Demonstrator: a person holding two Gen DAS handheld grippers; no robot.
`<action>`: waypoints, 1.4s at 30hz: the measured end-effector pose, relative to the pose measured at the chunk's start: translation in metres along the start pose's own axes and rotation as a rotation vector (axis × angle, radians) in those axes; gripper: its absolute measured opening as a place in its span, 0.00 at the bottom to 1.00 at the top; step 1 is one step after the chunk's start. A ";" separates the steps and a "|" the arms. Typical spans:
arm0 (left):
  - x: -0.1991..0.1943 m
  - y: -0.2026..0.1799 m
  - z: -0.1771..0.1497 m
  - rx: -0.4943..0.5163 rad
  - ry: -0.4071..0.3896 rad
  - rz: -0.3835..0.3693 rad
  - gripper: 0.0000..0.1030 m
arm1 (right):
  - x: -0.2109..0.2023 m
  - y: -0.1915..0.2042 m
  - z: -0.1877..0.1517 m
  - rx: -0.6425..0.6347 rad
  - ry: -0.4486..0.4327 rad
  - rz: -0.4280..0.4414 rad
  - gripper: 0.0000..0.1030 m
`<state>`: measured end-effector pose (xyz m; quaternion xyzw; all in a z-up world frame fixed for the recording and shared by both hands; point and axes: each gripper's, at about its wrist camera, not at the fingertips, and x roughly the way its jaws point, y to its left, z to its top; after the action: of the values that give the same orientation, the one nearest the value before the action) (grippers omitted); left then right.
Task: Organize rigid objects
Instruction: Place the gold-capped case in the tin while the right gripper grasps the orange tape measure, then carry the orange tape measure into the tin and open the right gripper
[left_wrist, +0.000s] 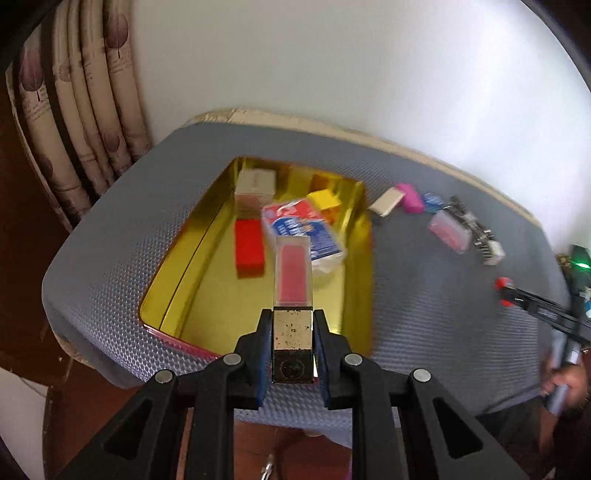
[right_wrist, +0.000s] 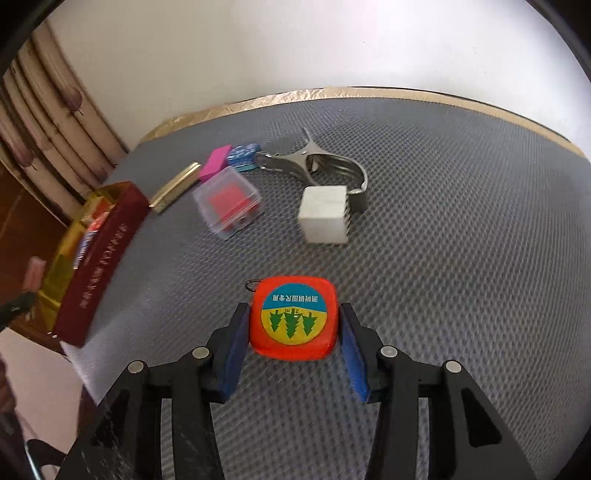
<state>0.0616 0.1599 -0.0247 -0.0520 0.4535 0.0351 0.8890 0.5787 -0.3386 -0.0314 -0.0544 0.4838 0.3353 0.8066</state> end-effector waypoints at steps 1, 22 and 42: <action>0.007 0.001 0.001 -0.003 0.010 0.004 0.20 | -0.002 0.002 -0.001 0.005 0.000 0.012 0.43; -0.007 0.016 0.002 -0.125 -0.073 0.077 0.36 | -0.035 0.095 0.021 -0.101 -0.021 0.184 0.43; -0.067 0.086 -0.057 -0.387 -0.220 0.179 0.51 | 0.099 0.354 0.069 -0.468 0.184 0.262 0.43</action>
<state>-0.0330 0.2375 -0.0095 -0.1770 0.3417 0.2058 0.8998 0.4504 0.0107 0.0083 -0.2063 0.4673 0.5328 0.6746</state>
